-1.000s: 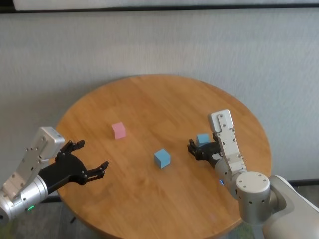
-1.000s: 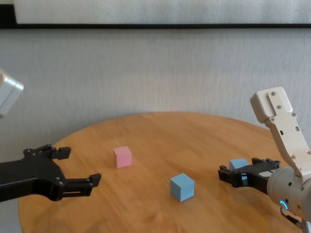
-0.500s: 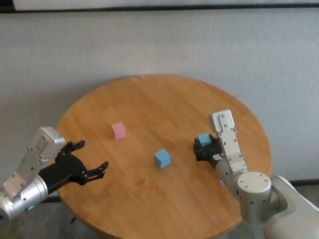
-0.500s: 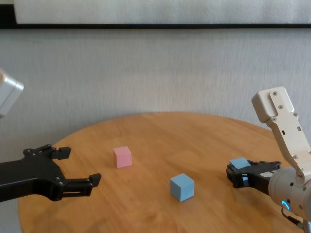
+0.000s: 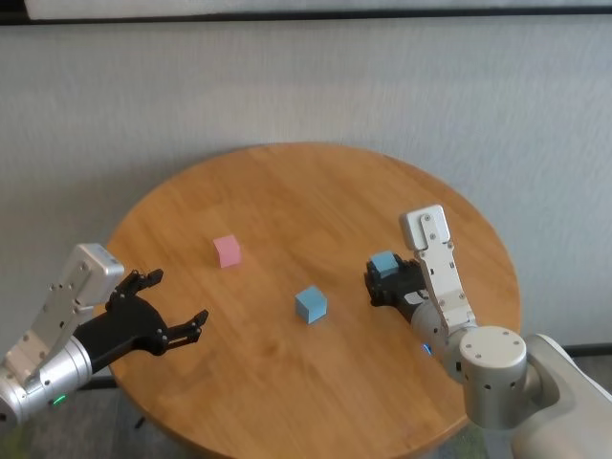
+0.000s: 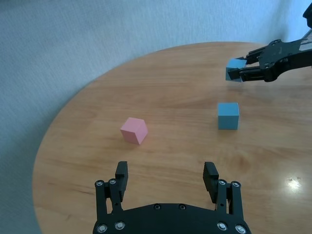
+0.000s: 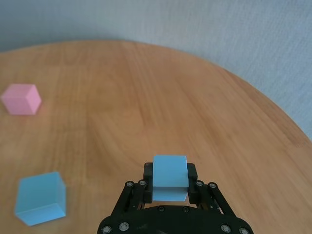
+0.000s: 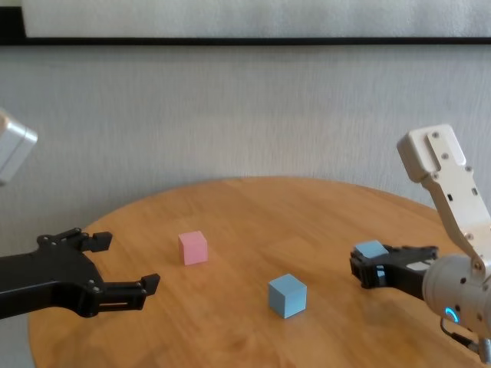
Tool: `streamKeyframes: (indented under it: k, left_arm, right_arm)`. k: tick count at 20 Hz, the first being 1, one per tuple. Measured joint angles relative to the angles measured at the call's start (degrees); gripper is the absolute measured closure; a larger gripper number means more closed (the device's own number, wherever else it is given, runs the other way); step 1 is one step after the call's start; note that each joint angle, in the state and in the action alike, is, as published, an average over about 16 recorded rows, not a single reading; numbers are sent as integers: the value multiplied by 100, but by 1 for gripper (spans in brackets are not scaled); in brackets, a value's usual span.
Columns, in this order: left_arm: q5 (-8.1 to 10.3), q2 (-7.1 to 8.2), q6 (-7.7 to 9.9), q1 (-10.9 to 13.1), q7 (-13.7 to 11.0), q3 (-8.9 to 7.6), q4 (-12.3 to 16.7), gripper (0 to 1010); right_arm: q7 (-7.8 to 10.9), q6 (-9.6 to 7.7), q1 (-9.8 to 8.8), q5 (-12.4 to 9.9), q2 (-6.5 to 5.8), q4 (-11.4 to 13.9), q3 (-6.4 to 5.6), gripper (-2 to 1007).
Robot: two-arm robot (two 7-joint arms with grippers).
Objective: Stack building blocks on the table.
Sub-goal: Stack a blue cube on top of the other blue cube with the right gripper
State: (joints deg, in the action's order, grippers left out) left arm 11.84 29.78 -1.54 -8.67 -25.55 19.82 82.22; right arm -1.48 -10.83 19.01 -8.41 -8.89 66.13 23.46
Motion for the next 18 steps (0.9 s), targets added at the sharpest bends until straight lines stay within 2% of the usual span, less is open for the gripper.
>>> streamKeyframes:
  k: [10,14,18]
  left_arm:
    - [0,0,0,0,0,0,0,9]
    - [0,0,0,0,0,0,0,9]
    - [0,0,0,0,0,0,0,9]
  right_arm:
    - [458,-258,-279,-6,-2,852,127,646]
    - [581,-334,-358,24,31,1047,197,646]
    - [649,-379,-412,83,68,1127,248,646]
